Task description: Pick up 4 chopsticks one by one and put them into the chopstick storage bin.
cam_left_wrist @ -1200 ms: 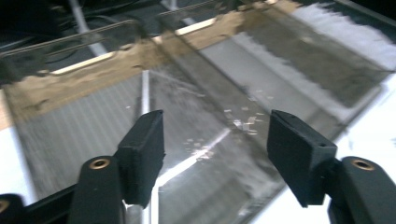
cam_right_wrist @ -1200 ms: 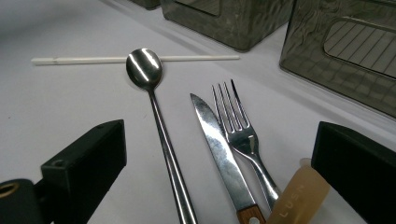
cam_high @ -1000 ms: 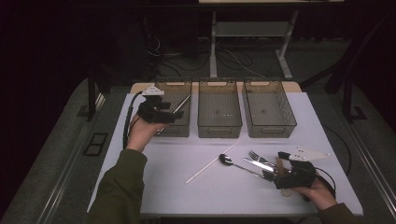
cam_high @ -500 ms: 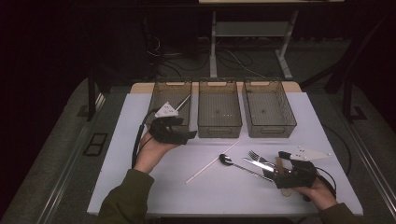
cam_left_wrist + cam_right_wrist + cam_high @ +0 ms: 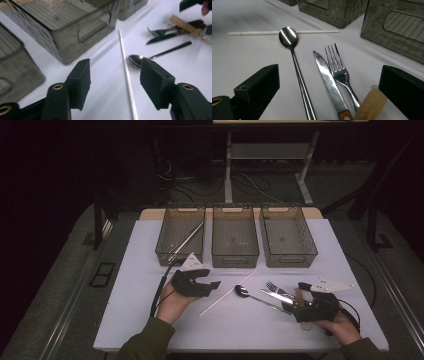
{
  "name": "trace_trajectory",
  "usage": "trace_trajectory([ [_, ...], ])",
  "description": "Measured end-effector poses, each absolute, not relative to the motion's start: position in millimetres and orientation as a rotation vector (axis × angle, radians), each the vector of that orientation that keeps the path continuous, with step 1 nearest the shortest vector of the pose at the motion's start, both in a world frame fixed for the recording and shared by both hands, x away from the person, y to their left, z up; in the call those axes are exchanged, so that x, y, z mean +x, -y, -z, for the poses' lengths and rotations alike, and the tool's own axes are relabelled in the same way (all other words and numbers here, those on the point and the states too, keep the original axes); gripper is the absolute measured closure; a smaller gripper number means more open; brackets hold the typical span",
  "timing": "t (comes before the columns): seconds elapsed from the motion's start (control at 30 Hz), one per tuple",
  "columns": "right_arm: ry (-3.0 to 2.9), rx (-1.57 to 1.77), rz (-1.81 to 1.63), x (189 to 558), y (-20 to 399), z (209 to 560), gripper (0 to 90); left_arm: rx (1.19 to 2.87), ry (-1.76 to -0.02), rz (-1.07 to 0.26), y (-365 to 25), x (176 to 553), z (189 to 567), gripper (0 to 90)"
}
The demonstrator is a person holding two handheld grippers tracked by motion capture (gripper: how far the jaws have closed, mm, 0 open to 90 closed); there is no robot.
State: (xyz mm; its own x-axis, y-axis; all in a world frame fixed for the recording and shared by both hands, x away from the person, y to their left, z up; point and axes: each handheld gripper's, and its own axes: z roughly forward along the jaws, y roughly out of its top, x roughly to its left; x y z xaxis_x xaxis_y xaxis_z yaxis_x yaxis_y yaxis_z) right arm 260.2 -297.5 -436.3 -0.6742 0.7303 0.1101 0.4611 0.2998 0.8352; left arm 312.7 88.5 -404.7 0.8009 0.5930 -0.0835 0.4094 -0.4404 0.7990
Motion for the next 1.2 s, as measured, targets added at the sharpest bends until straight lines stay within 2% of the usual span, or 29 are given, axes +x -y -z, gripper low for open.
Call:
trace_trajectory([
  [0.3, -2.284, 1.077, -1.314, 260, 297, 436, 3.2, 2.170, -0.738, -0.255, -69, 311, 425, 56.6],
  [0.63, -2.286, 1.075, -1.311, 260, 297, 436, 3.2, 2.169, -0.759, -0.151, -62, 312, 438, 72.5],
  [0.9, -2.285, 1.075, -1.311, 260, 297, 436, 3.2, 2.203, -0.757, -0.137, -58, 312, 444, 76.0],
  [1.2, -2.283, 1.076, -1.311, 260, 297, 436, 3.2, 2.252, -0.734, -0.204, -51, 308, 450, 81.4],
])
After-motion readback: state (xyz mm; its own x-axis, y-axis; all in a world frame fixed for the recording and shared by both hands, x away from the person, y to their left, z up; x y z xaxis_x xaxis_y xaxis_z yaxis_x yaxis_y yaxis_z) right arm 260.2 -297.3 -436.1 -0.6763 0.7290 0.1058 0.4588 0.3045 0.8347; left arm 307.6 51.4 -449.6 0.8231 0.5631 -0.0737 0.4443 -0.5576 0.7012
